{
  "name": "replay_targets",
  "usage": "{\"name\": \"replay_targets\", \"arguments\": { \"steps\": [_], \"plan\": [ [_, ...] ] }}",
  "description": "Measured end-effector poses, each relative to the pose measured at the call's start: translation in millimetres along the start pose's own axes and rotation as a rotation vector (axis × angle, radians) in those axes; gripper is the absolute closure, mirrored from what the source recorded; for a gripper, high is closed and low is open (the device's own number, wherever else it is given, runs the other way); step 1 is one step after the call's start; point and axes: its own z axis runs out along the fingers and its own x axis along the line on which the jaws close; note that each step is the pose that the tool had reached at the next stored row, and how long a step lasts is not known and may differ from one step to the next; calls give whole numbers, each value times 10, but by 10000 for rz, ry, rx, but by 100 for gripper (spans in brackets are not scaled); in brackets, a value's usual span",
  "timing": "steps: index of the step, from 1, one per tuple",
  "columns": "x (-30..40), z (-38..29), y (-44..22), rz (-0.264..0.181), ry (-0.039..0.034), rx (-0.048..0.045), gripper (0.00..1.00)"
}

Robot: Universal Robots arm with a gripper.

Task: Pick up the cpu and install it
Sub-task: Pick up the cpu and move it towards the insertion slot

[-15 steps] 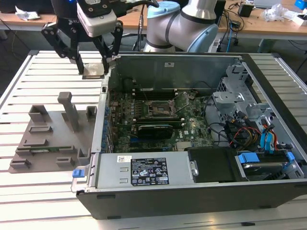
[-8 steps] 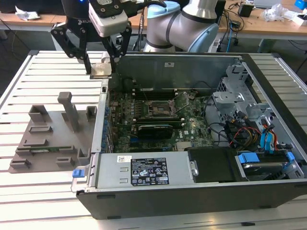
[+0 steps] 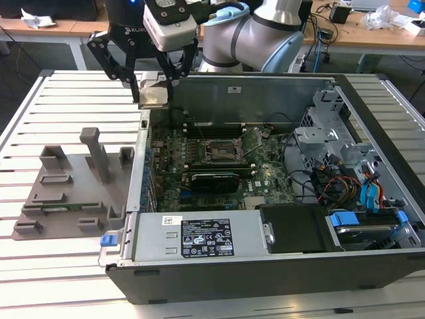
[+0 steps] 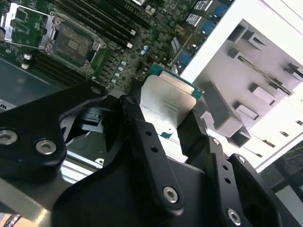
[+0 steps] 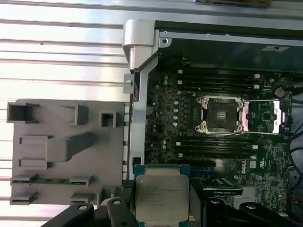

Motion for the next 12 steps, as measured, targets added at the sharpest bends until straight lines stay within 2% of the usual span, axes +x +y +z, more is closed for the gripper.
{"name": "replay_targets", "arguments": {
  "steps": [2, 7, 12],
  "plan": [
    [-35, 2, 1, -1, 0, 0, 45],
    [-182, 8, 4, 0, 0, 0, 45],
    [-270, 12, 7, 0, 0, 0, 45]
  ]
}}
